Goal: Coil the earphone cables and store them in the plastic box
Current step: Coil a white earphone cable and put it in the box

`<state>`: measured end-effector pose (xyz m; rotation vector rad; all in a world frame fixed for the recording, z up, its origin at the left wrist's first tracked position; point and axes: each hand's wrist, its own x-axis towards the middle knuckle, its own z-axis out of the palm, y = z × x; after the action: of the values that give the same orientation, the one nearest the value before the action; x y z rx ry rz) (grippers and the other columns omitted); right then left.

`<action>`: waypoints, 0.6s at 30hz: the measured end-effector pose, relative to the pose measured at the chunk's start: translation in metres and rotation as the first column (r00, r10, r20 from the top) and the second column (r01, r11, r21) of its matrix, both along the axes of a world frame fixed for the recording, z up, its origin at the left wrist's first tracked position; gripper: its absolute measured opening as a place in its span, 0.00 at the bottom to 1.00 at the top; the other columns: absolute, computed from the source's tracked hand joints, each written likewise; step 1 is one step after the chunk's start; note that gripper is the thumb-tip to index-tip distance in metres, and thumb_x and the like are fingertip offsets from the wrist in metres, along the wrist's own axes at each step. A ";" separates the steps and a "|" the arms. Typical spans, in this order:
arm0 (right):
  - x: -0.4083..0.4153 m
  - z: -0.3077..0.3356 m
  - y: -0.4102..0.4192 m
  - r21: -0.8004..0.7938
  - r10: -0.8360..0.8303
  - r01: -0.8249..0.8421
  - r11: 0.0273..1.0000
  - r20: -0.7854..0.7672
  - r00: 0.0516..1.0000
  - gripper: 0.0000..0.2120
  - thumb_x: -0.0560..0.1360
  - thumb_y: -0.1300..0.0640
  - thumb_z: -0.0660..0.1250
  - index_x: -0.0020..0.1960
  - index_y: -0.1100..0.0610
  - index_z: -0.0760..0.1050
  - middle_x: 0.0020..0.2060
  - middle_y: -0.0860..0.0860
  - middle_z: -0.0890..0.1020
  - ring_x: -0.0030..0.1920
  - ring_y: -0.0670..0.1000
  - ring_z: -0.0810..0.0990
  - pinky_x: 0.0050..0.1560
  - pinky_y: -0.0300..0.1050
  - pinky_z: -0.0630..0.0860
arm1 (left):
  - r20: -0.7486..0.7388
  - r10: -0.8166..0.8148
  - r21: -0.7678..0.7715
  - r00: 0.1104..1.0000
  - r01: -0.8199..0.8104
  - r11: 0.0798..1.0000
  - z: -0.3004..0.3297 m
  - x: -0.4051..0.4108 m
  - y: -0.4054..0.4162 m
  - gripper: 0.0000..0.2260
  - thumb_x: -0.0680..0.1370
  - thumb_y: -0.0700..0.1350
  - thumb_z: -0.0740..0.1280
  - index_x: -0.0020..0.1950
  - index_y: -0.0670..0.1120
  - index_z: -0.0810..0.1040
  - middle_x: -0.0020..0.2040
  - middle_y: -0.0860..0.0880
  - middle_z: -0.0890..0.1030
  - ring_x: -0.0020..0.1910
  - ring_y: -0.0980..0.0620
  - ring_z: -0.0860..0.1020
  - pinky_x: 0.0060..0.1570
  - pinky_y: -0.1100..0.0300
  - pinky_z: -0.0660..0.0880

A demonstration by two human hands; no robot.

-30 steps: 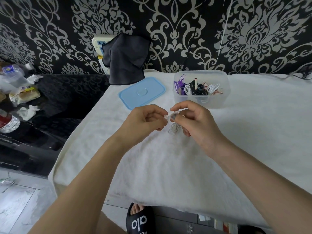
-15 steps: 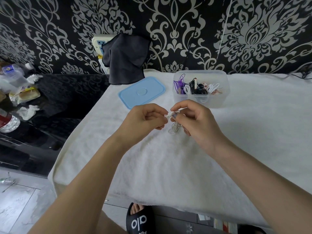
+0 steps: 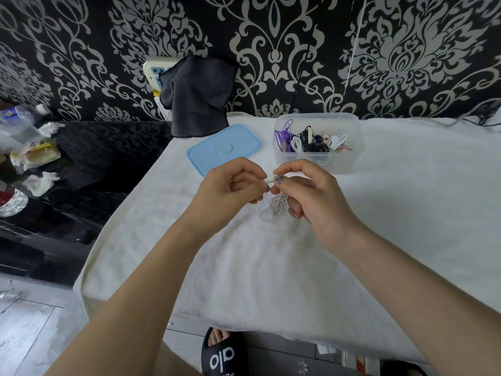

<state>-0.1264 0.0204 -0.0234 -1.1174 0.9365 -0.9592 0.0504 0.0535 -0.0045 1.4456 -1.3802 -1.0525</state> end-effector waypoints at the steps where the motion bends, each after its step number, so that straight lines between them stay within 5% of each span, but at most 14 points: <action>1: 0.000 0.000 0.000 -0.001 -0.005 0.005 1.000 0.001 1.000 0.04 0.78 0.63 0.68 0.49 0.56 0.80 0.36 0.56 0.84 0.26 0.50 0.63 0.30 0.44 0.63 | 0.005 -0.003 -0.007 1.000 0.003 1.000 -0.001 0.000 0.000 0.06 0.77 0.31 0.70 0.53 0.39 0.80 0.45 0.38 0.85 0.41 0.48 0.83 0.47 0.59 0.81; 6: -0.001 0.000 0.000 -0.061 -0.022 0.019 0.998 -0.049 0.999 0.03 0.78 0.64 0.68 0.49 0.58 0.79 0.37 0.58 0.84 0.25 0.48 0.66 0.30 0.44 0.64 | 0.036 -0.018 -0.038 0.999 0.020 0.999 0.000 0.000 -0.001 0.08 0.77 0.30 0.69 0.52 0.40 0.81 0.43 0.42 0.86 0.41 0.48 0.84 0.48 0.58 0.81; 12: -0.001 0.001 -0.001 -0.009 -0.017 0.017 1.000 -0.010 1.000 0.02 0.78 0.63 0.69 0.49 0.58 0.80 0.36 0.56 0.83 0.25 0.50 0.64 0.30 0.43 0.63 | 0.060 -0.020 -0.109 0.998 0.026 0.994 0.000 -0.001 0.002 0.08 0.76 0.36 0.72 0.54 0.43 0.82 0.44 0.46 0.87 0.47 0.42 0.85 0.54 0.44 0.80; 18: -0.004 0.002 -0.004 0.113 0.028 -0.034 0.993 0.058 0.998 0.02 0.77 0.61 0.70 0.49 0.57 0.81 0.36 0.55 0.82 0.28 0.50 0.62 0.31 0.43 0.62 | 0.214 0.006 -0.227 0.977 0.043 0.973 -0.001 -0.003 0.001 0.07 0.78 0.35 0.73 0.54 0.44 0.84 0.44 0.50 0.86 0.45 0.51 0.85 0.52 0.58 0.81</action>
<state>-0.1301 0.0162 -0.0211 -1.0013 0.9142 -0.8963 0.0474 0.0546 -0.0059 1.4044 -1.6139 -0.7346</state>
